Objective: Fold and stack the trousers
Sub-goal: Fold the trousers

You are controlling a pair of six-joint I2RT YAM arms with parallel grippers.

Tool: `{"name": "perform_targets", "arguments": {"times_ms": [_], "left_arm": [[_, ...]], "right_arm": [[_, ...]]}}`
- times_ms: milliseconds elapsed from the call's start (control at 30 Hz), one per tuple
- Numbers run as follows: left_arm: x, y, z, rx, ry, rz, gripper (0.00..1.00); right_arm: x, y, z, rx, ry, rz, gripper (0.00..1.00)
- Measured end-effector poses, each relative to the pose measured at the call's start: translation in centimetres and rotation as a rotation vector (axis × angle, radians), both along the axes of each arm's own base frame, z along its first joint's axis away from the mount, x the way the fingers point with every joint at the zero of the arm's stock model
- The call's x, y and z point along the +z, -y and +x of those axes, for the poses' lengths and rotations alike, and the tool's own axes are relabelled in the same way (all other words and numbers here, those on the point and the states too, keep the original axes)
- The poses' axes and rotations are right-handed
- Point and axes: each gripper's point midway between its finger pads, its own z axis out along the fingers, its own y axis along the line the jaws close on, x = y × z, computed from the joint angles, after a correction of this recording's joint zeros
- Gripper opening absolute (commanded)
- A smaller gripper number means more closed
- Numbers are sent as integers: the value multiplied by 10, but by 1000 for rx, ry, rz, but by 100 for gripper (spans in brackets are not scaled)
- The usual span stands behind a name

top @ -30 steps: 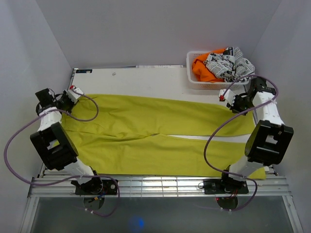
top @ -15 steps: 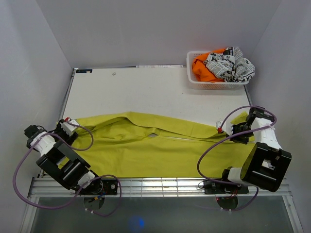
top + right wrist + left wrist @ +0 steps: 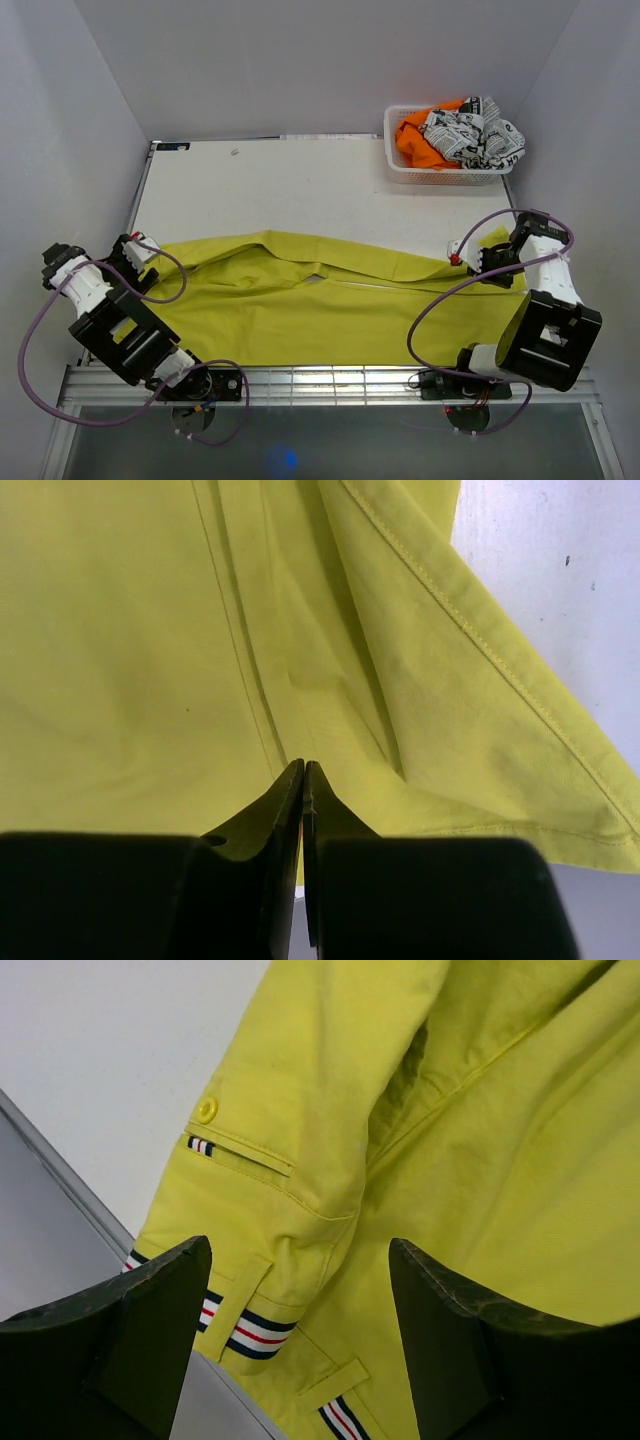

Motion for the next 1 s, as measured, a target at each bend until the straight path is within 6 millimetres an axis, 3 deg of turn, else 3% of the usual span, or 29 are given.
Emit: {"name": "perform_targets", "arguments": {"times_ms": [133, 467, 567, 667, 733, 767, 900, 1000], "left_arm": [[-11, -5, 3, -7, -56, 56, 84], [-24, -19, 37, 2, -56, 216, 81], [-40, -22, 41, 5, -104, 215, 60], [-53, -29, 46, 19, -163, 198, 30], [-54, -35, 51, 25, -191, 190, 18], [-52, -39, 55, 28, -199, 187, 4], [-31, -53, 70, 45, -185, 188, 0], [-11, -58, 75, 56, -156, 175, 0]], "right_arm": [[3, 0, 5, -16, -12, 18, 8], [13, 4, 17, -41, -1, 21, 8], [14, 4, 17, -44, -12, 26, 8], [18, 5, 21, -55, -19, 30, 8], [26, 7, 29, -66, -16, 38, 8], [32, 8, 34, -74, -9, 41, 8], [58, 14, 59, -92, 57, 46, 8], [70, 17, 62, -105, 76, 52, 8]]}}
